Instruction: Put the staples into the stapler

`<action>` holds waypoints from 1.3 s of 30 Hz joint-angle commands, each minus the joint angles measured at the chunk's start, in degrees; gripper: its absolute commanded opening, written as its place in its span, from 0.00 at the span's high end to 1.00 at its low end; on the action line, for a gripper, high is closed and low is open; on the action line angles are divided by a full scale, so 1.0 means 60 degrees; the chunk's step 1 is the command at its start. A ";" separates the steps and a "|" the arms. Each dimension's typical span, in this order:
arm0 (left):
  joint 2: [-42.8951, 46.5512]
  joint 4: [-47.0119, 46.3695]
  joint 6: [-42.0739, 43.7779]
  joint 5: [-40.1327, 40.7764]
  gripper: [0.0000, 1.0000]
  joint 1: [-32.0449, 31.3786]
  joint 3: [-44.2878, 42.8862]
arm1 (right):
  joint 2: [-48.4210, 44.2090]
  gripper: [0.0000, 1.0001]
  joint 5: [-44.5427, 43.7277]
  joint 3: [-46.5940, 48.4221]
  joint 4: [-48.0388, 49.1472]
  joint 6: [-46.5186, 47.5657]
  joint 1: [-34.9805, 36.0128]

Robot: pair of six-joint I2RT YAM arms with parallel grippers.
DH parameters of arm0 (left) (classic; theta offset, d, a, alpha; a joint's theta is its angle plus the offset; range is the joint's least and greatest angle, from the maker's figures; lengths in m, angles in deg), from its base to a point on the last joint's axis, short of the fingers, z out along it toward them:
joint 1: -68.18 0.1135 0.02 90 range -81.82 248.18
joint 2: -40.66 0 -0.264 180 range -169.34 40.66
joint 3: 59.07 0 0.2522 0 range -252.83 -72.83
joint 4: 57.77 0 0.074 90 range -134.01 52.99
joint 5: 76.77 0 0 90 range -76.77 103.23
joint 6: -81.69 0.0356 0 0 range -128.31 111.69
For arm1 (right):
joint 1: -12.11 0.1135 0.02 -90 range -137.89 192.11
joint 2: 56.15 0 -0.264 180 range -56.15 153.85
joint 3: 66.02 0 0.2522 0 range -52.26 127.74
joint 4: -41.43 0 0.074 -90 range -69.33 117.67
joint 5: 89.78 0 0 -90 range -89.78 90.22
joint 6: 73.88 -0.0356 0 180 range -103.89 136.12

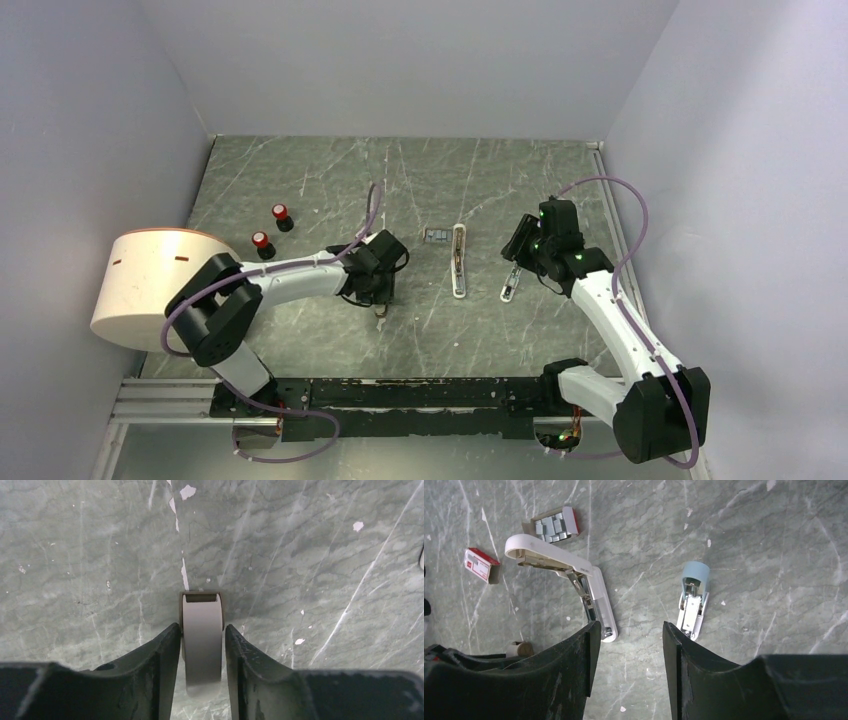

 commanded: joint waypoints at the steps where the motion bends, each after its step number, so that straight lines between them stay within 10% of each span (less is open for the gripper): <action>1: -0.0179 -0.0315 0.0107 -0.0221 0.54 -0.0056 -0.0206 | -0.0100 0.48 0.0480 -0.0040 0.0158 0.0130 -0.0028; 10: 0.0741 0.0025 0.0639 -0.0467 0.43 -0.0066 0.0025 | -0.0023 0.48 0.0448 -0.0033 0.0461 -0.0252 0.1292; 39: 0.1082 0.0253 0.0819 -0.1042 0.86 -0.0045 0.0187 | 0.3474 0.58 0.2089 -0.1130 0.5068 -0.3215 0.6012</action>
